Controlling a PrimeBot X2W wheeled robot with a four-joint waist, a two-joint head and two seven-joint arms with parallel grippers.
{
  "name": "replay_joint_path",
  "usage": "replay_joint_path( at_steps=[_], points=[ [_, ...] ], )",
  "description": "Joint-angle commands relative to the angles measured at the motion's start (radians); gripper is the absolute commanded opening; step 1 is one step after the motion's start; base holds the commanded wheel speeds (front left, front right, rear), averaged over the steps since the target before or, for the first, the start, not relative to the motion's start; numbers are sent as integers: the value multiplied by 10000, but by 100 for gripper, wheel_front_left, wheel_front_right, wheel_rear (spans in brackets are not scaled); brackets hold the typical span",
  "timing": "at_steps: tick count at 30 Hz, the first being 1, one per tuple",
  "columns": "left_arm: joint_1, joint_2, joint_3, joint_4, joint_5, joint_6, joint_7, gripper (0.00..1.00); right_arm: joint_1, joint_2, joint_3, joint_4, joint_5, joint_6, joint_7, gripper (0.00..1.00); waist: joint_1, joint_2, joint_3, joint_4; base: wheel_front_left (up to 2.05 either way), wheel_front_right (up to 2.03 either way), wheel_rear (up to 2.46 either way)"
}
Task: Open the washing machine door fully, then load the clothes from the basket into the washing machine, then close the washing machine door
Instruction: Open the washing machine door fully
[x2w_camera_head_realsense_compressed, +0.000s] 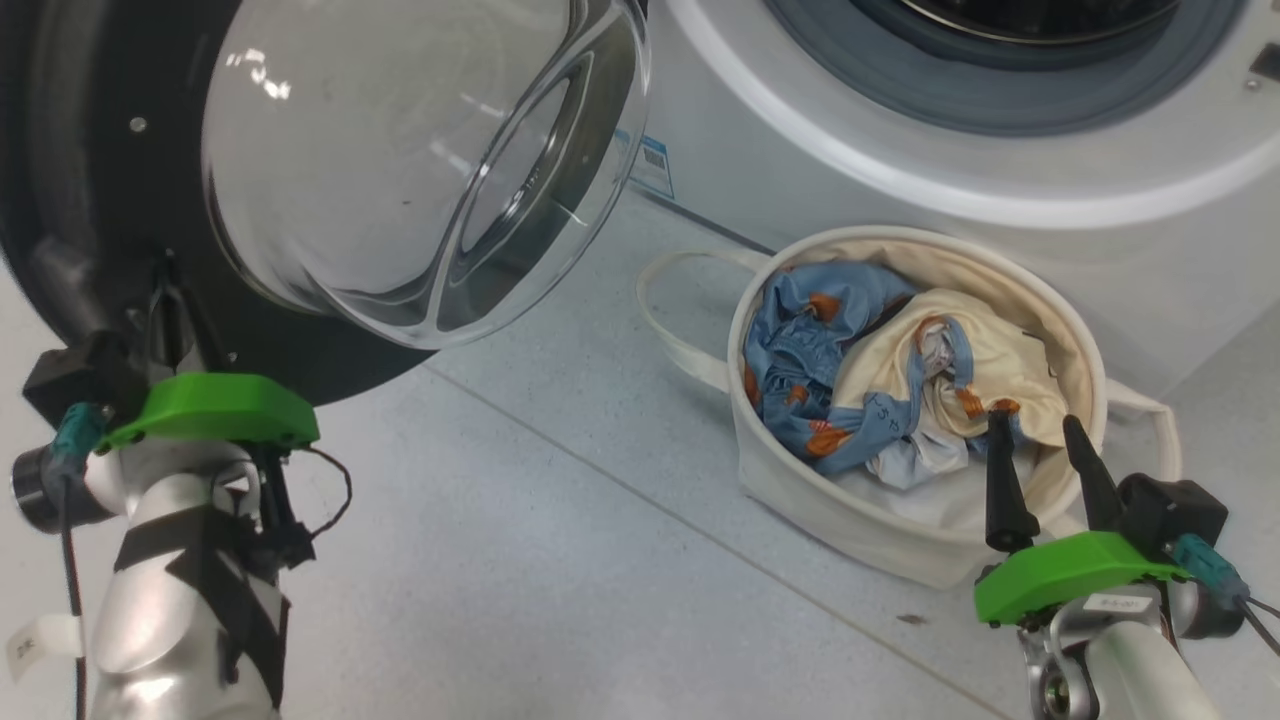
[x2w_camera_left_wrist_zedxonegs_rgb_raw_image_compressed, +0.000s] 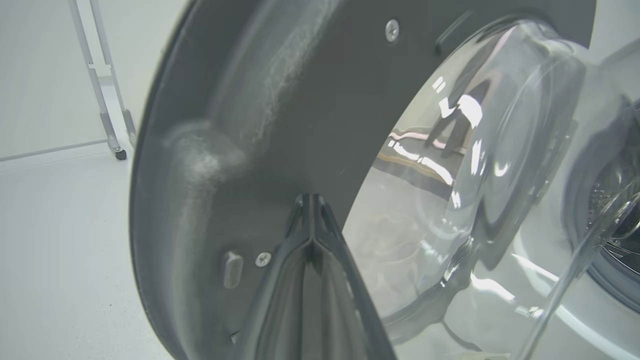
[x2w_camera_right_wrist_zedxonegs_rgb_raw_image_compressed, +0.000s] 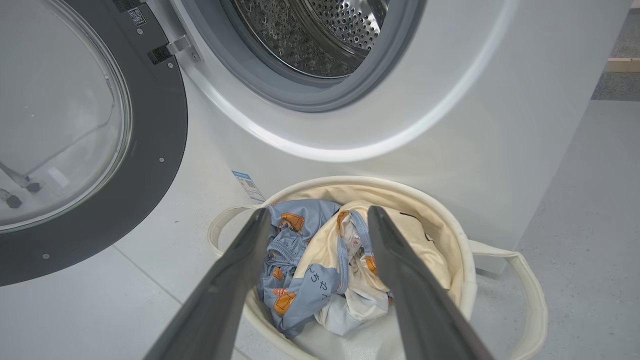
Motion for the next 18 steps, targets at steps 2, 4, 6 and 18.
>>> replay_joint_path(
  at_steps=[2, 4, 6, 18],
  points=[
    [-185, 229, 258, -353, 260, -157, -48, 0, -26, 98, 193, -255, 26, 44, -124, 100, -1, 0, -295, 36, 0, 0, 0],
    [4, 65, 116, -522, 433, -364, -48, 0, 43, 189, 167, -282, 86, 44, -124, 100, -1, 0, -554, -3, 0, 0, 0],
    [306, -79, -72, -704, 590, -552, -48, 0, 97, 295, 169, -344, 149, 44, -124, 100, -1, 0, -824, -130, 0, 0, 0],
    [2366, -394, -2618, -2027, -217, -1293, -48, 0, 823, 556, 90, -2140, -202, 44, -124, 100, -1, 0, -1849, -1785, 0, 0, 0]
  ],
)
